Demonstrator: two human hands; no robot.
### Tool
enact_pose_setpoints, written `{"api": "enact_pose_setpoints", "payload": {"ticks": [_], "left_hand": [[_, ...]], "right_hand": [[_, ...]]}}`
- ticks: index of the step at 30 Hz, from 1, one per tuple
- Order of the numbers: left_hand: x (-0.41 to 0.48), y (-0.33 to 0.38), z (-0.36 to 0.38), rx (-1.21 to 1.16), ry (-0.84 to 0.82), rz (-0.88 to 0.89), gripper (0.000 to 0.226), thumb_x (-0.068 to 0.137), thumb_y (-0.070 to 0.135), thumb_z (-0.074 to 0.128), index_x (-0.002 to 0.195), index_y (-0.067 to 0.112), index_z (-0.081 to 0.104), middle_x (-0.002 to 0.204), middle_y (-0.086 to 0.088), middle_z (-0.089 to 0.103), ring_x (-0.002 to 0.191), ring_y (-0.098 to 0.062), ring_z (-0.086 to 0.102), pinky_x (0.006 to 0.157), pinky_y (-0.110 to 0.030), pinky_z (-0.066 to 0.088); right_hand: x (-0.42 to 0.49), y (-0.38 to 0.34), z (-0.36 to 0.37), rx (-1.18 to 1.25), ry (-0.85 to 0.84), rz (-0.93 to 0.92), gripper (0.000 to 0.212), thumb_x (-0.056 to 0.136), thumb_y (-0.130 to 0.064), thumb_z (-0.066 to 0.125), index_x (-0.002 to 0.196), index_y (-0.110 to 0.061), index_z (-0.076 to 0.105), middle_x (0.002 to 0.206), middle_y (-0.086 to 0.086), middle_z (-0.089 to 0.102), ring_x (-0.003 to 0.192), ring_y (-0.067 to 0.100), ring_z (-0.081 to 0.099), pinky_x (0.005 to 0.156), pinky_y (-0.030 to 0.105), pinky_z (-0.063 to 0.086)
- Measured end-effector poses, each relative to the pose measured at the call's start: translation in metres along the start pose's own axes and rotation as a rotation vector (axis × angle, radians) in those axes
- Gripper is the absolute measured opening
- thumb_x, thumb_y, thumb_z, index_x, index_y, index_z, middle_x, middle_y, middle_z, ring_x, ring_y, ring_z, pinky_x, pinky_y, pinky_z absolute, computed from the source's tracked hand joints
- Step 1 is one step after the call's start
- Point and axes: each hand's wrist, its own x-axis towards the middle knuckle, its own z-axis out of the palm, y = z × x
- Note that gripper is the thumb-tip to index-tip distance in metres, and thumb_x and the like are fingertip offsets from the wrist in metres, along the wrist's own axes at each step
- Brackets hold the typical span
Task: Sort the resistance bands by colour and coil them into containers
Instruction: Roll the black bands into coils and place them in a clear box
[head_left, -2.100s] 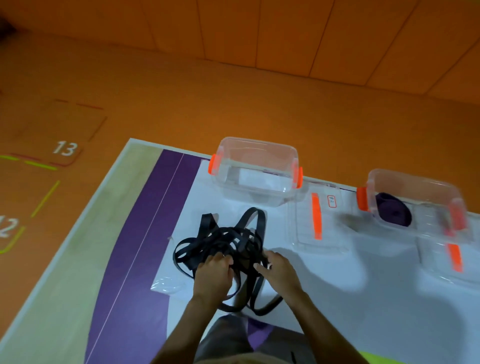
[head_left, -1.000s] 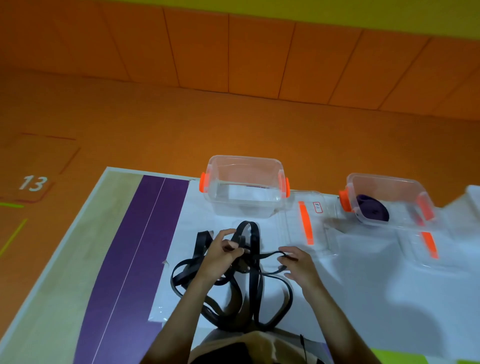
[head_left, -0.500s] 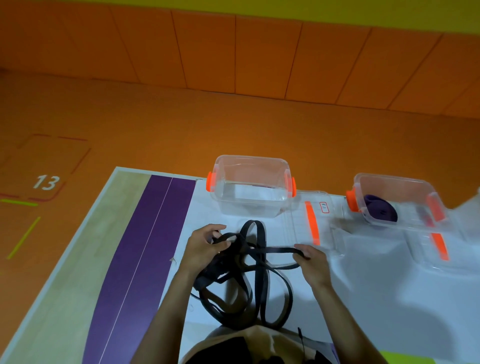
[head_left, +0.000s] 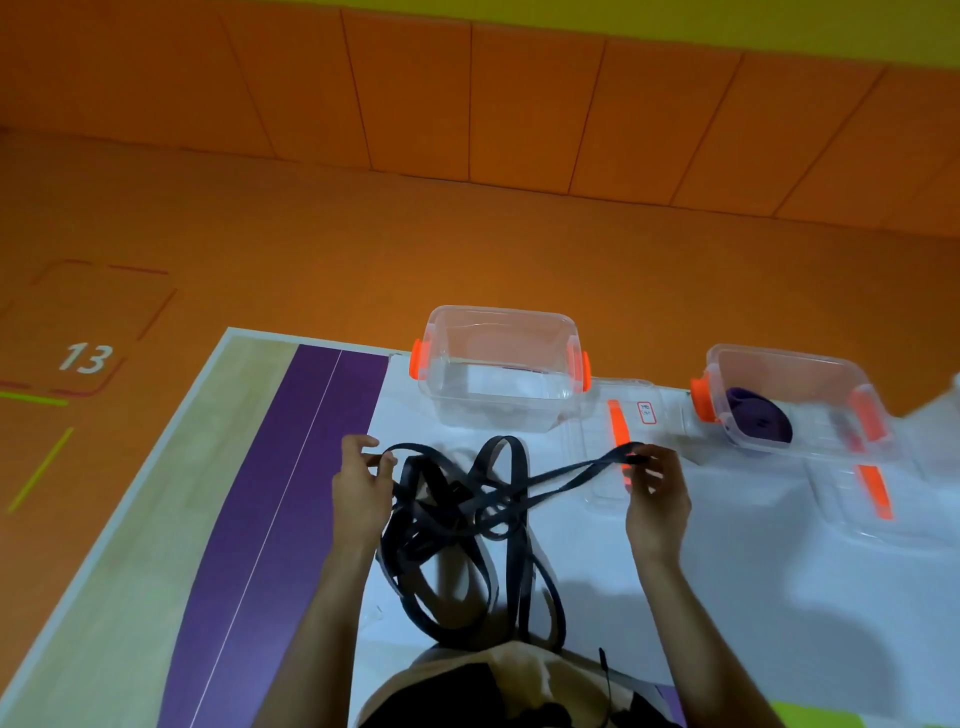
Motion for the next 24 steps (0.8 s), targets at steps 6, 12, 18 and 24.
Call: {"api": "enact_pose_setpoints", "payload": {"ticks": [6, 12, 18, 24], "left_hand": [[0.009, 0.009, 0.007, -0.063, 0.043, -0.062, 0.011, 0.108, 0.013, 0.054, 0.113, 0.013, 0.045, 0.099, -0.009, 0.067, 0.083, -0.032, 0.067, 0.071, -0.042, 0.052], [0.013, 0.005, 0.010, -0.103, 0.020, -0.155, 0.023, 0.104, 0.014, 0.062, 0.120, 0.018, 0.047, 0.079, -0.006, 0.069, 0.078, -0.031, 0.071, 0.068, -0.038, 0.055], [0.013, 0.004, 0.010, 0.246, -0.204, -0.255, 0.037, 0.103, 0.020, 0.063, 0.137, 0.012, 0.050, 0.129, -0.020, 0.053, 0.087, -0.038, 0.071, 0.091, -0.053, 0.058], [-0.007, 0.033, 0.033, 0.429, -0.400, 0.070, 0.029, 0.102, 0.023, 0.064, 0.131, 0.018, 0.063, 0.127, -0.006, 0.062, 0.117, -0.031, 0.062, 0.099, -0.045, 0.053]], "right_hand": [[0.010, -0.009, -0.007, 0.125, 0.025, 0.024, 0.031, 0.093, 0.006, 0.059, 0.099, -0.021, 0.072, 0.111, -0.001, 0.076, 0.105, 0.019, 0.072, 0.094, 0.045, 0.061], [0.006, -0.009, -0.013, 0.258, -0.039, 0.080, 0.016, 0.100, -0.006, 0.068, 0.114, -0.015, 0.070, 0.101, 0.006, 0.076, 0.088, 0.022, 0.077, 0.082, 0.035, 0.063], [0.008, -0.011, -0.013, 0.185, -0.237, 0.121, 0.027, 0.092, -0.016, 0.081, 0.113, -0.031, 0.075, 0.102, -0.015, 0.080, 0.093, 0.002, 0.076, 0.079, 0.016, 0.059], [0.009, -0.028, -0.010, 0.057, -0.360, 0.037, 0.021, 0.083, -0.021, 0.090, 0.098, -0.035, 0.082, 0.095, -0.015, 0.082, 0.093, -0.001, 0.075, 0.075, 0.012, 0.054]]}}
